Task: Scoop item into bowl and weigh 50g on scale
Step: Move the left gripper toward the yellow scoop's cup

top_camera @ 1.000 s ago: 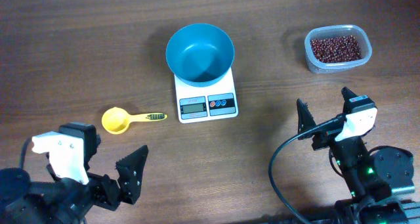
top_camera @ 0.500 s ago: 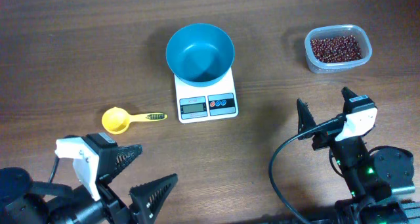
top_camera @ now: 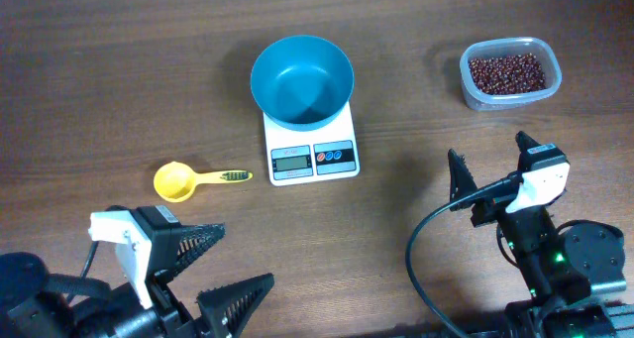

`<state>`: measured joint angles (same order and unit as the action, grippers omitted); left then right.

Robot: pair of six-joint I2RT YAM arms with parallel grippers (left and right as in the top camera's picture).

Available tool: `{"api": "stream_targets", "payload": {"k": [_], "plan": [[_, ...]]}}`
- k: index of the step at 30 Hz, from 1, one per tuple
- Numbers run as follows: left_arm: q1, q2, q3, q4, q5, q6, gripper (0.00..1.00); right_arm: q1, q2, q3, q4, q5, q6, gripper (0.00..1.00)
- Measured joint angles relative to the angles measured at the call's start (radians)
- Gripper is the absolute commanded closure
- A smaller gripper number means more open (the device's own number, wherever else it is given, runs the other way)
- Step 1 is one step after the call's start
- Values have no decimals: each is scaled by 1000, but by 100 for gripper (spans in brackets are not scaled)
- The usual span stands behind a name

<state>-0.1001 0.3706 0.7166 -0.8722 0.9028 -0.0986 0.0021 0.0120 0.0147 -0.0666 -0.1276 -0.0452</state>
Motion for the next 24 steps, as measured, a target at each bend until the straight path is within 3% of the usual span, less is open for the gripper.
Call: {"api": "stream_targets", "payload": {"k": [5, 11, 21, 24], "plan": [[0, 0, 0, 0, -40, -30, 1, 0, 0, 0, 0, 0, 0, 1], [0, 3, 2, -3, -298, -189, 0, 0, 0, 0, 0, 0, 0, 1], [0, 370, 366, -308, -707, -268, 1, 1, 0, 0, 0, 0, 0, 1], [0, 447, 401, -352, -779, -309, 1, 1, 0, 0, 0, 0, 0, 1]]}}
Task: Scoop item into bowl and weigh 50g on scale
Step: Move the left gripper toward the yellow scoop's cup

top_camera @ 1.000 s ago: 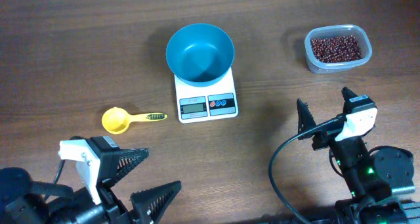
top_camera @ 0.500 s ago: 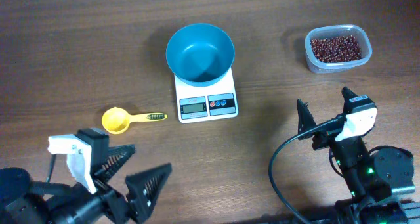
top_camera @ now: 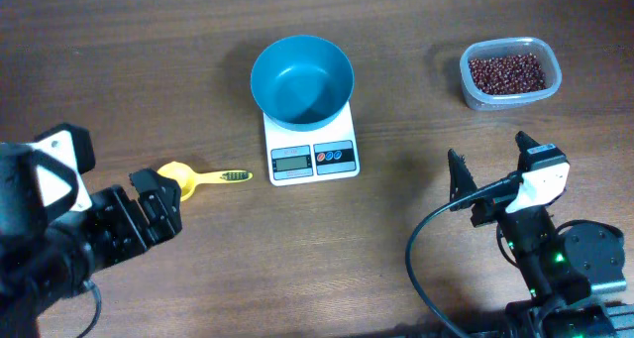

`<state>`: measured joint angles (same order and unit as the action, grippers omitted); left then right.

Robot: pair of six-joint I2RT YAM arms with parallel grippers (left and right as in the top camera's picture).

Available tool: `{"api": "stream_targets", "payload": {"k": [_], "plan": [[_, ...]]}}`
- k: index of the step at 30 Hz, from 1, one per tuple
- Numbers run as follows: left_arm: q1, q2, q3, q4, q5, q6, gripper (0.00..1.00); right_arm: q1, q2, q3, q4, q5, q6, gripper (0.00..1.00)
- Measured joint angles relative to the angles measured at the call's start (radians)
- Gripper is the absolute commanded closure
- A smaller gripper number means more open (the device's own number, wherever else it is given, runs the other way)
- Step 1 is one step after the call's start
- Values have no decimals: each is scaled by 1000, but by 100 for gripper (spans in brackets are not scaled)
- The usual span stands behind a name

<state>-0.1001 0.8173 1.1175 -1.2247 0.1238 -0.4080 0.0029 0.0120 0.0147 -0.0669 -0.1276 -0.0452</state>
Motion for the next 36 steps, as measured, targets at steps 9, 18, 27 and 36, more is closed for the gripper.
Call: {"api": "stream_targets", "payload": {"k": [9, 18, 27, 36], "plan": [[0, 160, 0, -33, -92, -71, 1, 0, 0, 0, 0, 0, 0, 1], [0, 282, -22, -2, -159, -147, 1, 0, 0, 0, 0, 0, 0, 1], [0, 447, -28, 3, -162, -161, 1, 0, 0, 0, 0, 0, 0, 1], [0, 518, -29, 2, -162, -166, 1, 0, 0, 0, 0, 0, 0, 1]]}}
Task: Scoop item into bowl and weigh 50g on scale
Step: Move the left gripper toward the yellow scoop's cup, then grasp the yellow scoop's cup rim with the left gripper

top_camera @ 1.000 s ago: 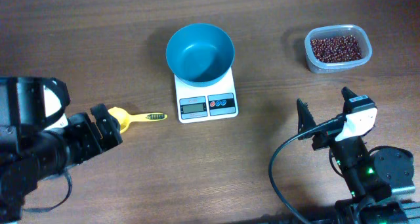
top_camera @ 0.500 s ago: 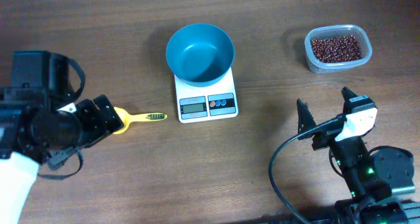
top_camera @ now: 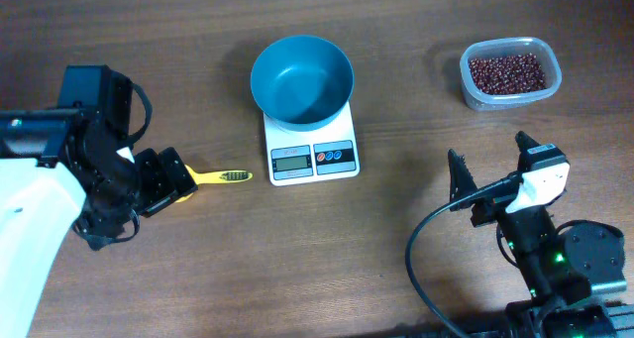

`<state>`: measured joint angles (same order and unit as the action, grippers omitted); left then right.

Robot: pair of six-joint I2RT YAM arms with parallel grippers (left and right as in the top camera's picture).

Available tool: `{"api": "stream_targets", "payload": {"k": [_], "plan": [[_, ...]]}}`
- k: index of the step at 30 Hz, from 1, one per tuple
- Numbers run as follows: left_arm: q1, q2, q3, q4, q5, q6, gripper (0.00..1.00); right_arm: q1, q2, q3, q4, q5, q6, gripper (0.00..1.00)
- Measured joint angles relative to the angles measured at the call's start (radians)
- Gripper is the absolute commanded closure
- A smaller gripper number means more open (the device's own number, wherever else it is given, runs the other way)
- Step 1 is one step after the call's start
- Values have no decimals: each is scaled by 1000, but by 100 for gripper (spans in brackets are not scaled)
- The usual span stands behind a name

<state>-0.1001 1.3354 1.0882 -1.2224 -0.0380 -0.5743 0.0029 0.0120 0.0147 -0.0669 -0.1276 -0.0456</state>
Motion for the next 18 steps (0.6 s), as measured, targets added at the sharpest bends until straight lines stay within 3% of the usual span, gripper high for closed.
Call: {"api": "stream_targets", "payload": {"k": [8, 18], "plan": [[0, 0, 0, 0, 0, -187, 1, 0, 0, 0, 0, 0, 0, 1], [0, 0, 0, 4, 0, -286, 1, 0, 0, 0, 0, 0, 0, 1]]}}
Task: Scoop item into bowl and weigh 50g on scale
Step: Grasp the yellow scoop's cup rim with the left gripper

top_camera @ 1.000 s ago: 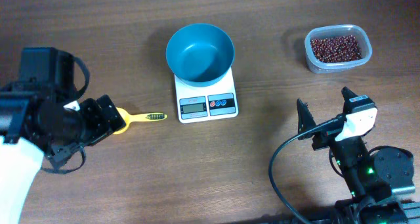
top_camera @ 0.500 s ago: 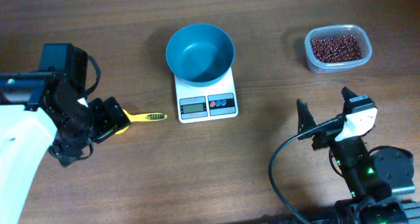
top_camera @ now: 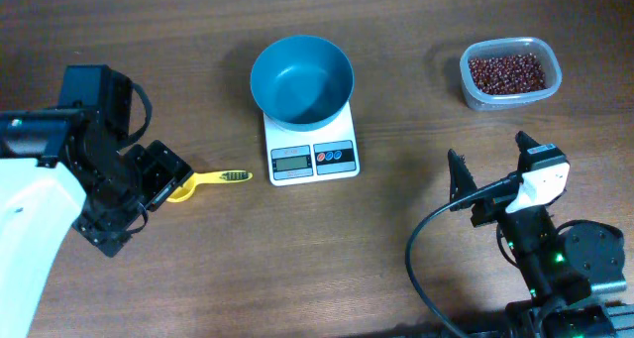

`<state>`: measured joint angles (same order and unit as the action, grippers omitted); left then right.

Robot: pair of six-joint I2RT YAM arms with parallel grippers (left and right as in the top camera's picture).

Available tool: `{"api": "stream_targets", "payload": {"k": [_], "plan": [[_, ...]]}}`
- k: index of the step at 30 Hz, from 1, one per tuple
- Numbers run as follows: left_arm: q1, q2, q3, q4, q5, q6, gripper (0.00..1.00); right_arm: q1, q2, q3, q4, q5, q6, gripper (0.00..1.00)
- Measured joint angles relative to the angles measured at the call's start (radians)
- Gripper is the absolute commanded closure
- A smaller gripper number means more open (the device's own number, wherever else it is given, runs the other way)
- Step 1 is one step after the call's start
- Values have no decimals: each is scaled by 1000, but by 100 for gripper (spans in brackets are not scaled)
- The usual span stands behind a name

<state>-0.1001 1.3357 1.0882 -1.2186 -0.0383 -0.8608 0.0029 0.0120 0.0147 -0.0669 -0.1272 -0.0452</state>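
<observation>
A yellow scoop (top_camera: 210, 178) lies left of the white scale (top_camera: 312, 158), its handle pointing at the scale. My left gripper (top_camera: 158, 176) hangs over the scoop's cup and hides most of it; whether its fingers are open or shut does not show. An empty blue bowl (top_camera: 302, 78) sits on the scale. A clear tub of red beans (top_camera: 509, 73) stands at the far right. My right gripper (top_camera: 487, 152) is open and empty near the front right, well short of the tub.
The left arm's white and black body (top_camera: 40, 199) fills the left edge of the wooden table (top_camera: 396, 41). The right arm's base and black cable (top_camera: 426, 249) occupy the front right corner.
My left gripper has shifted slightly left and back off the scoop's cup, so a bit more yellow rim shows. The scoop, bowl, scale and right arm have not moved.
My left gripper was open at the front left edge, far from the scoop. Then it was just left of the scoop's cup. Then it covered the cup, and it stays over it now. The right arm stayed still and open throughout.
</observation>
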Motion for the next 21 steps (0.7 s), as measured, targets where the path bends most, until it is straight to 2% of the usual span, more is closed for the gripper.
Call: {"api": "stream_targets", "payload": {"k": [5, 10, 16, 21], "plan": [[0, 0, -25, 3, -35, -26, 1, 0, 0, 0, 0, 0, 0, 1], [0, 2, -171, 71, -75, -55, 1, 0, 0, 0, 0, 0, 0, 1], [0, 2, -190, 88, -76, -57, 1, 0, 0, 0, 0, 0, -1, 1], [0, 3, -248, 201, -80, -63, 2, 0, 0, 0, 0, 0, 0, 1]]}}
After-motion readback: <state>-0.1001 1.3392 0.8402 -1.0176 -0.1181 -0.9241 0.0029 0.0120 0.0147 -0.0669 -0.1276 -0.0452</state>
